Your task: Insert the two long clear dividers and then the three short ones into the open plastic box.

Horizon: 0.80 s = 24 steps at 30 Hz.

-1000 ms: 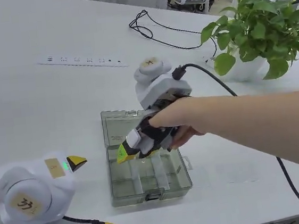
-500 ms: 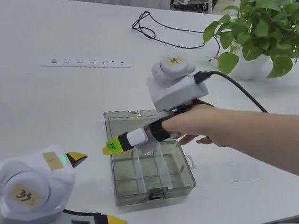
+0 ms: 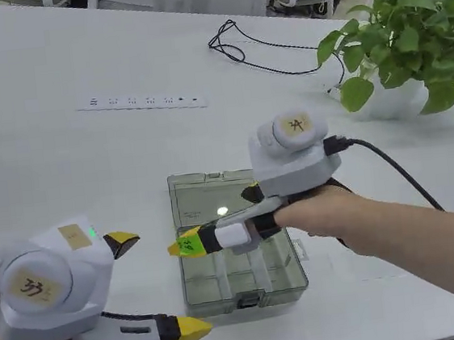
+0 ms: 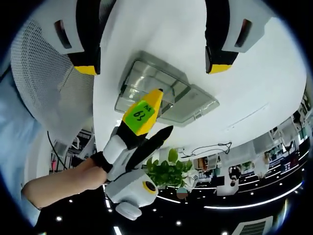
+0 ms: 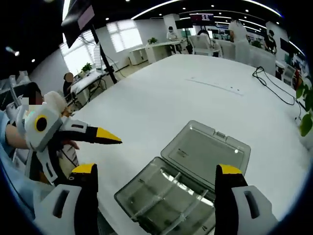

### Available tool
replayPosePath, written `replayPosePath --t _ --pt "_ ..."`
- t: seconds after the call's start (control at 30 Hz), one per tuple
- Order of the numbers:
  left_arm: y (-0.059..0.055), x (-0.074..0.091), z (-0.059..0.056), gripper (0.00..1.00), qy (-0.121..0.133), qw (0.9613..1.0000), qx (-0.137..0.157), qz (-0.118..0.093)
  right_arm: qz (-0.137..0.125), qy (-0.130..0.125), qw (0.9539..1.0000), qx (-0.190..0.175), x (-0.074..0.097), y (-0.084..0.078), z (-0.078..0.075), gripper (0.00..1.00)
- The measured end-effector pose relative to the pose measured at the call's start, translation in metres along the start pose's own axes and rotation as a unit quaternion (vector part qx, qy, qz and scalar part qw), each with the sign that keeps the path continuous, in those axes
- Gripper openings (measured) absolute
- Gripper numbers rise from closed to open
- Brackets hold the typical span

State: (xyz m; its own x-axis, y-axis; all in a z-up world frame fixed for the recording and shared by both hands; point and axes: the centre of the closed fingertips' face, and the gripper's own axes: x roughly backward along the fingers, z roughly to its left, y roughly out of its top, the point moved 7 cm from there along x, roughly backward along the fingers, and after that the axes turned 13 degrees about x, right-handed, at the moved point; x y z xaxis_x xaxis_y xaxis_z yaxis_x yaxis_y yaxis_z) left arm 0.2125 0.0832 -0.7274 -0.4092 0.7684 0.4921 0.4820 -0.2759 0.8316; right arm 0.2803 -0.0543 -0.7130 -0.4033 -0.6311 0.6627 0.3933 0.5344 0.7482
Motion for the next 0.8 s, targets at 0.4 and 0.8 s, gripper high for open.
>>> replayPosePath --t 0.4,0.8 --pt "0.005 0.0 -0.002 0.9 0.026 0.9983 0.049 -0.02 -0.096 0.008 0.9947 0.037 0.026 -0.012 -0.013 1.0" --pt "0.008 0.005 -0.004 0.9 0.055 0.995 0.075 -0.036 -0.139 0.008 0.9891 0.049 0.07 -0.039 -0.032 1.0"
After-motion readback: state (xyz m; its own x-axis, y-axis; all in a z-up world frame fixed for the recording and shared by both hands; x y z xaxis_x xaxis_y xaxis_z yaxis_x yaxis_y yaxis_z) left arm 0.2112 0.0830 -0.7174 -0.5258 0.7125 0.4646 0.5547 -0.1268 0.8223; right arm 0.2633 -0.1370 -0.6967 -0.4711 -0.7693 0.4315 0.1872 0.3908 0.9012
